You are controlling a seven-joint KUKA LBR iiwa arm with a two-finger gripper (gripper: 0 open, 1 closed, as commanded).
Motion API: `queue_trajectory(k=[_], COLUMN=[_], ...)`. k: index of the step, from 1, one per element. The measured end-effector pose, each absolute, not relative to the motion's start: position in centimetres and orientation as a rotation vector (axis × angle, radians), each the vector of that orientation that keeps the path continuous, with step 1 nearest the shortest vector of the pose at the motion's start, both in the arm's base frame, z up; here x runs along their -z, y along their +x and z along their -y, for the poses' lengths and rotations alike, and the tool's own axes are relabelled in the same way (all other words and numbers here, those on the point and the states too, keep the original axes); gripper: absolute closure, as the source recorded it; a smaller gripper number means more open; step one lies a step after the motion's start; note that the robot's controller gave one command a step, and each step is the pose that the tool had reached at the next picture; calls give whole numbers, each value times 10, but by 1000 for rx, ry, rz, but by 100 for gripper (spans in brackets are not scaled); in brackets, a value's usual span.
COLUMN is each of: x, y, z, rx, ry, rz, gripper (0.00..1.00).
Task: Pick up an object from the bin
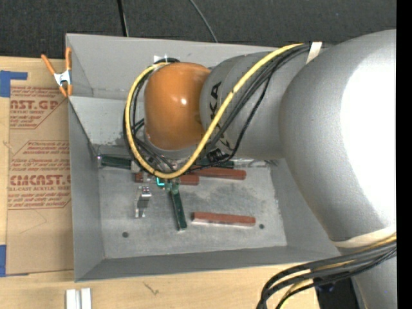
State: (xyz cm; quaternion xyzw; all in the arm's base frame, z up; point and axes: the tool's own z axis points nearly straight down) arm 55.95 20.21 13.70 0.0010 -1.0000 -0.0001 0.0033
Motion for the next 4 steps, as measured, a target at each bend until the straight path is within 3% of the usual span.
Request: queue_trajectory(k=[1,2,3,4], x=[-141,-76,-73,-73], y=[562,524,522,522], z=[-202,-113,-110,-110], rx=[2,9,4,4], ry=[1,473,472,471], rz=[3142,3112,3106,3107], gripper=[0,100,0,0])
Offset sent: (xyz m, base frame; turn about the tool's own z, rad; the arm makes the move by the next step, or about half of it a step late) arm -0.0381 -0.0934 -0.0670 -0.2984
